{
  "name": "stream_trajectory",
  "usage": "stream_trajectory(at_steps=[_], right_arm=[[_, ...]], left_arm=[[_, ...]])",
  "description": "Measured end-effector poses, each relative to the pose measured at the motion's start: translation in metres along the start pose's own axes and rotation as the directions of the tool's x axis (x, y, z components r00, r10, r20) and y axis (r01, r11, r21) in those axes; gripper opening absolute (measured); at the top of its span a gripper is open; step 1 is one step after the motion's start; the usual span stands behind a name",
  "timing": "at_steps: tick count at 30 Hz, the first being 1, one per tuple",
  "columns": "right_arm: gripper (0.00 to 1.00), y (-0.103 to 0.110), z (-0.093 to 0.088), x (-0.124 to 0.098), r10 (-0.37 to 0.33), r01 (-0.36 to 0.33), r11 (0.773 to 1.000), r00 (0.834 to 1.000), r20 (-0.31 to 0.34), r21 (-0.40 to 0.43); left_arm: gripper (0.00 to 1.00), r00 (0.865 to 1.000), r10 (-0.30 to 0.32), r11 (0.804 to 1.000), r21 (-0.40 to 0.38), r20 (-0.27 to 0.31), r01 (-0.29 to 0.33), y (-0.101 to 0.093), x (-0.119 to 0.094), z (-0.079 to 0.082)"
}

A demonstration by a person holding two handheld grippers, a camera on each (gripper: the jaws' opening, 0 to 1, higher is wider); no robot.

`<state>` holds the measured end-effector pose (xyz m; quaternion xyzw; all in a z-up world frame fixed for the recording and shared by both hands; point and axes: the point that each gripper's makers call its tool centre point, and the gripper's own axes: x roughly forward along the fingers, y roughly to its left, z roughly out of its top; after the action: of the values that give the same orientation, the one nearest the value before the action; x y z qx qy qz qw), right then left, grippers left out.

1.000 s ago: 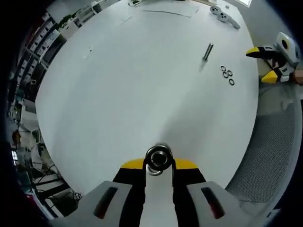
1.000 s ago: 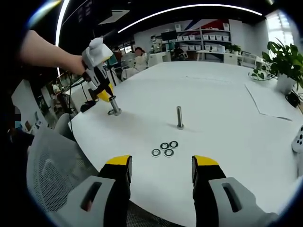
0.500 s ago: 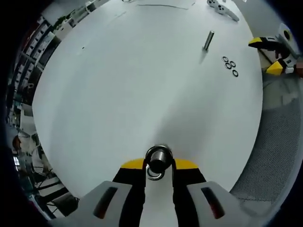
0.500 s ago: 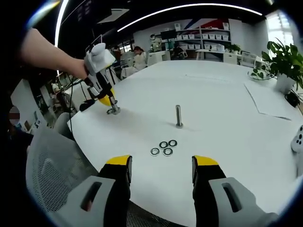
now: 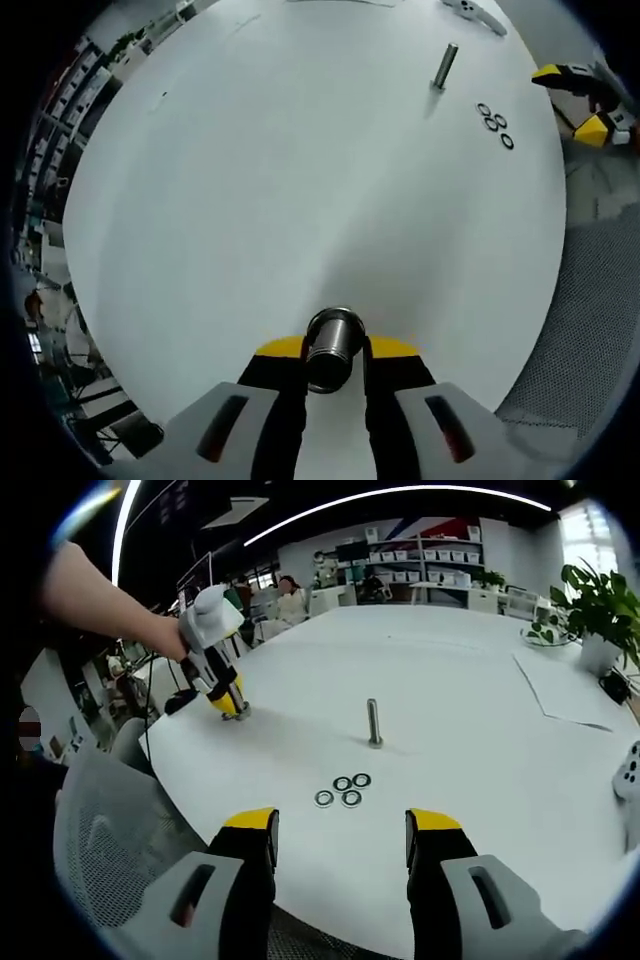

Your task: Place the washer onto the threaded stud by aligning its center hole with the stud, sliding it down to the base, and recovering from edge contact or off-axis alignment until the washer reaches the visible bottom stop.

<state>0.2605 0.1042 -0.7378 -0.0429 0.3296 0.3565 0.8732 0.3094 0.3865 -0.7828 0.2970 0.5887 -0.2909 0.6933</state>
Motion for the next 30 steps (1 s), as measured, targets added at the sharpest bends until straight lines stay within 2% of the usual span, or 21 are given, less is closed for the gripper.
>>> stream_trajectory(at_steps=[7,15,18,21,30], right_arm=[[0.54,-0.002,-0.001,0.0,-0.012,0.012,1.0,1.0,-0.005,0.005],[0.54,-0.002,-0.003,0.001,-0.011,0.011,1.0,1.0,-0.017,0.002],[0.54,-0.004,-0.003,0.0,-0.021,0.021,1.0,1.0,-0.014,-0.01],[0.54,-0.005,-0.003,0.0,-0.028,0.028,1.0,1.0,-0.012,-0.006],[0.54,-0.004,-0.003,0.0,-0.022,0.022,1.0,1.0,-0.018,-0.009]], left_arm=[[0.2,1.0,-0.01,0.998,-0.06,0.028,0.011,0.0,0.0,0.001],[0.21,0.996,-0.031,0.997,-0.069,0.081,0.036,0.001,0.002,0.0],[0.2,0.996,-0.031,0.997,-0.07,0.083,0.037,0.0,0.002,-0.002],[0.19,0.995,-0.041,0.993,-0.108,0.087,0.05,-0.001,0.001,-0.005],[0.17,0.996,-0.042,0.993,-0.109,0.076,0.05,0.004,0.002,-0.017]])
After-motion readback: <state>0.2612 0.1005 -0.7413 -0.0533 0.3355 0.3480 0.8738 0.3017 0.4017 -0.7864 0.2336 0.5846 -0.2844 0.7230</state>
